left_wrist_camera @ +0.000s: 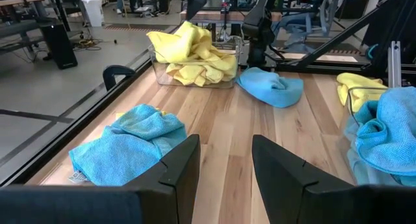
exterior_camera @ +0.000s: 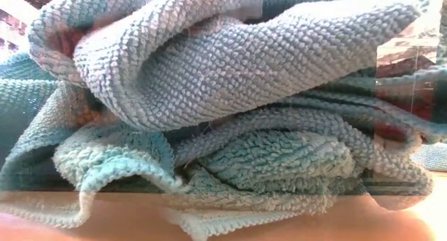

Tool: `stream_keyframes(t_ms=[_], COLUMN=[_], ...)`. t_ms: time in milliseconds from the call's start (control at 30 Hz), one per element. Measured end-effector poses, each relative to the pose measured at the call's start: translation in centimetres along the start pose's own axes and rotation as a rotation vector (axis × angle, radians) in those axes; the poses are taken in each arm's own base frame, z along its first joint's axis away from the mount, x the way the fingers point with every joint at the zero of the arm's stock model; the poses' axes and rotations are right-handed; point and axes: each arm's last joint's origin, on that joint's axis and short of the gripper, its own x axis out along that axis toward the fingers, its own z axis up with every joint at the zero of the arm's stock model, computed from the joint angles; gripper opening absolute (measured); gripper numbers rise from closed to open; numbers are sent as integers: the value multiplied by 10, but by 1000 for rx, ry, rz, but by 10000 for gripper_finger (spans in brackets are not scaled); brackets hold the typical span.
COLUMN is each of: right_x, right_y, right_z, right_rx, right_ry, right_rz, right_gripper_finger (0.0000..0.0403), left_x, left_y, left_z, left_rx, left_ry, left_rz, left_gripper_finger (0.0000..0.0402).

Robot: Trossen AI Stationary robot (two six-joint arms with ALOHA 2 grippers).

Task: Sort microfiber towel by color & place in baskets
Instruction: Put the yellow microfiber towel into the top transparent bin

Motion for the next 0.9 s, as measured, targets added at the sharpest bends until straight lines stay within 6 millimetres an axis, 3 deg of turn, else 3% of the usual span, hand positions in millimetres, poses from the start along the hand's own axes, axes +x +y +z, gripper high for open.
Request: stream_keyframes(t_ms=[133,467,633,767,900], right_x=[17,104,136,149,144], right_y=[18,37,40,38,35], right_z=[0,-9,-11,-17,-17], right_rx=[-14,-84,-67,-52,-49], right_ry=[-16,126,171,188,168], right_rz=[113,-18,-32,-25,-11], right_gripper_finger=[184,184,184,184,184], left_x=[0,0,0,0,0], left_y=[0,0,0,0,0], left_z=[0,0,0,1,1], left_rx=[0,0,0,-4,-3], left_ry=[0,0,0,-5,-5], left_rz=[0,0,0,0,0], left_gripper_finger=[127,127,127,127,127])
